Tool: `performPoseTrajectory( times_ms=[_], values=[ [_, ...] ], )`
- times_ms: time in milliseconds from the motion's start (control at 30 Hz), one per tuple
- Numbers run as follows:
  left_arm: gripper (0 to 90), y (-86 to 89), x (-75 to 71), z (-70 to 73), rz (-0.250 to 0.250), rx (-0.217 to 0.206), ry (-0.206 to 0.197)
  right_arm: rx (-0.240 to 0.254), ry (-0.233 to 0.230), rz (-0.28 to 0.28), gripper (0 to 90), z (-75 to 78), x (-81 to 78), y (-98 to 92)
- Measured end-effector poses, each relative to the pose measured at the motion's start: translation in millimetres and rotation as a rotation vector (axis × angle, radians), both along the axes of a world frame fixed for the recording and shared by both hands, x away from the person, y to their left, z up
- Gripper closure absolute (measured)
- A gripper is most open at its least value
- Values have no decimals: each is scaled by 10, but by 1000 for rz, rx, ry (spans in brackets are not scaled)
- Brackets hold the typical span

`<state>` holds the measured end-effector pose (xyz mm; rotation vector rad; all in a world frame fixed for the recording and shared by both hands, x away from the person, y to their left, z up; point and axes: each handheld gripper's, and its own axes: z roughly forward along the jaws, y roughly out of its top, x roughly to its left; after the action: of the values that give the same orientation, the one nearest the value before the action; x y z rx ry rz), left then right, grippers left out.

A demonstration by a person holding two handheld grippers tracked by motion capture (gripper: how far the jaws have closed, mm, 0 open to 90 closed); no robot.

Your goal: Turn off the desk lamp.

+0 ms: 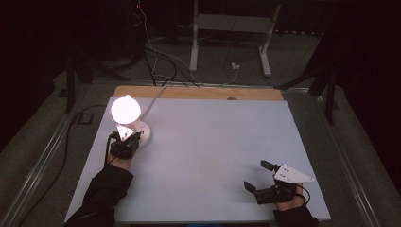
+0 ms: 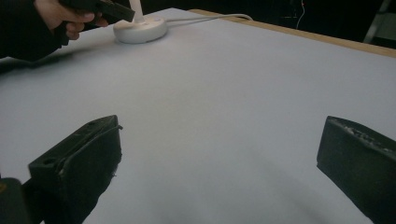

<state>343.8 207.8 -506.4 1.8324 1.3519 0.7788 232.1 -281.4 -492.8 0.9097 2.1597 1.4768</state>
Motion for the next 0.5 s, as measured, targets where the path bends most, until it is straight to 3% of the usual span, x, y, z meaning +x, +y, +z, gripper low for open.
performPoseTrajectory(
  times_ms=[500],
  values=[
    [900,16,46,-56,-1,8,29,0,3,0,0,-1,1,-2]
  ],
)
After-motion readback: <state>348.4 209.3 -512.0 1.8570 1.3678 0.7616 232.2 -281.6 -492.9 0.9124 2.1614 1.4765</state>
